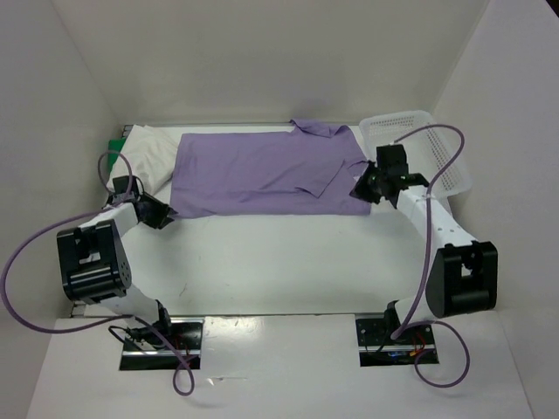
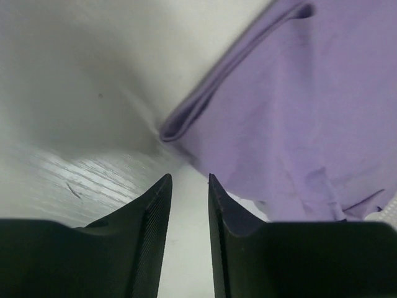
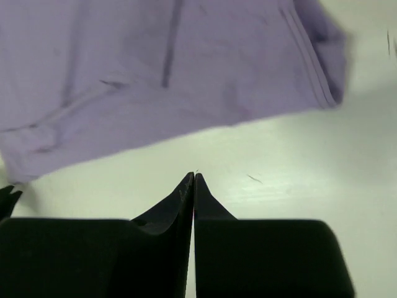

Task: Fold and stack the t-shirts
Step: Fold the flattened tshirt in 1/3 of the way

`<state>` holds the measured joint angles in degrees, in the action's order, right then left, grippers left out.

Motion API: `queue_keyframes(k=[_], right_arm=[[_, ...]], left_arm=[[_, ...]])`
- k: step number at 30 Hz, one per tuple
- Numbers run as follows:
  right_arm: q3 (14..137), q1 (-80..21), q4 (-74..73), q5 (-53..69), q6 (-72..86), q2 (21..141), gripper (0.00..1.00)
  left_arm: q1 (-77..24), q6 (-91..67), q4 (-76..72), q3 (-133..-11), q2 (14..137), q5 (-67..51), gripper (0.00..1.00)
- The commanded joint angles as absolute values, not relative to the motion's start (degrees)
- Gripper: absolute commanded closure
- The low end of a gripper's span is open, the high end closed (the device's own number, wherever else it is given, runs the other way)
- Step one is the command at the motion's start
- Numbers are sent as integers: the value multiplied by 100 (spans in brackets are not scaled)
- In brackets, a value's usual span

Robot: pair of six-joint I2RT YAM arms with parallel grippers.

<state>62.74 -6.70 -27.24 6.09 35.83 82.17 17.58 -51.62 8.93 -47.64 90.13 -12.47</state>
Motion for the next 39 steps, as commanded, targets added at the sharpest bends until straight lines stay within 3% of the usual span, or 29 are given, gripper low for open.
queue_keyframes(k=[1,3,6,8,10,14,17,22,28,33,36,39], right_arm=[[5688,-633,-2391,686,3858,8113,95],[5476,-633,-2338,572,3858,8033,90],[5309,-581,-2285,265,3911,8050,68],[5177,-580,-2224,-34,3911,8242,61],[5125,-580,-2171,-201,3972,8428,56],[5071,-580,-2013,-623,4148,8867,54],[5123,-580,-1828,-694,4280,9201,54],[5300,-580,-1556,-905,4342,9676,53],[5546,-580,-1450,-1045,4447,9905,59],[5624,-580,-1415,-1107,4386,9948,58],[6169,-580,-1880,-994,4324,10379,72],[6231,-580,-1986,-993,4263,10547,96]], left_arm=[[1811,-5211,694,-4764,9289,-1389,64],[1811,-5334,633,-4711,9342,-1266,65],[1811,-5467,361,-4711,9544,-1195,65],[1811,-5598,212,-4711,9702,-1195,66],[1811,-5599,97,-4868,9817,-1195,76],[1811,-5406,97,-5010,9993,-1248,95],[1872,-5344,97,-4948,10046,-1248,100],[1925,-5282,97,-4896,10046,-1301,100],[1925,-5177,149,-4843,9994,-1354,100],[1925,-5177,149,-4781,9940,-1354,100],[1925,-5177,149,-4781,9940,-1406,100],[1925,-5177,149,-4781,9940,-1406,100]])
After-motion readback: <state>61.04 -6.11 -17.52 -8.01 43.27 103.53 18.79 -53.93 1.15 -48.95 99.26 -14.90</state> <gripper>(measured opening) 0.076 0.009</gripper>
